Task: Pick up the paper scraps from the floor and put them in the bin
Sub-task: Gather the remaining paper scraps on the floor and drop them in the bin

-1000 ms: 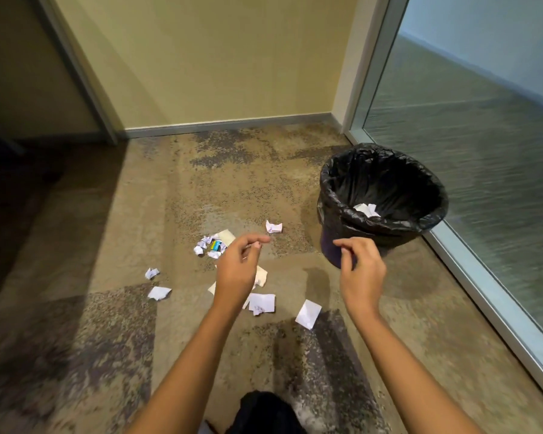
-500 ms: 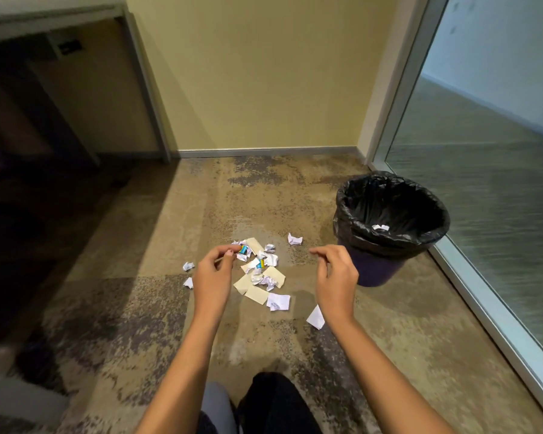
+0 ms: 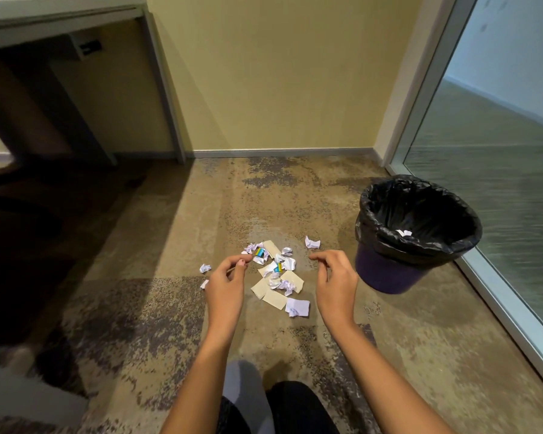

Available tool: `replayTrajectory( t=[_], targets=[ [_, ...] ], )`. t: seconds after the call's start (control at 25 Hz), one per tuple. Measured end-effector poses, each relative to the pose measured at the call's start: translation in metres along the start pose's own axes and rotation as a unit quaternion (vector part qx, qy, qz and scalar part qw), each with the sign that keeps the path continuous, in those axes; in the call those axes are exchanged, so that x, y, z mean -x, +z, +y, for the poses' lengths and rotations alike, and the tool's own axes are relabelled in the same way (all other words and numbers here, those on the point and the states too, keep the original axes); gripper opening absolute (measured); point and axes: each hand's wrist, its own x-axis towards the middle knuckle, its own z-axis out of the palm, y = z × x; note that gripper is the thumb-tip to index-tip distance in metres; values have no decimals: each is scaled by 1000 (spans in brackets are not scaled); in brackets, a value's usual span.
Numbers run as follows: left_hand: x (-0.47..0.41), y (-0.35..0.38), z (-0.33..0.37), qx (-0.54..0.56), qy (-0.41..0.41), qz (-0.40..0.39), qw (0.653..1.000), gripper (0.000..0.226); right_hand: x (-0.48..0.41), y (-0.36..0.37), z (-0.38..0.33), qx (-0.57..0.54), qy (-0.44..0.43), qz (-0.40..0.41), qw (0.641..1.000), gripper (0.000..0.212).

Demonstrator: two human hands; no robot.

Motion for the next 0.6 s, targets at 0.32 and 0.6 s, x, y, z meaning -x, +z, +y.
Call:
replayTrajectory(
  t=[0.32,0.6],
  targets=[
    [-51,-9,-63,-69,-49,4,996,23,6,64,37,-2,71,-62,996,27],
    [-110,-7,-125,-196,-89,-7,976,21,12,116,100,81,146,-139,976,26]
  ],
)
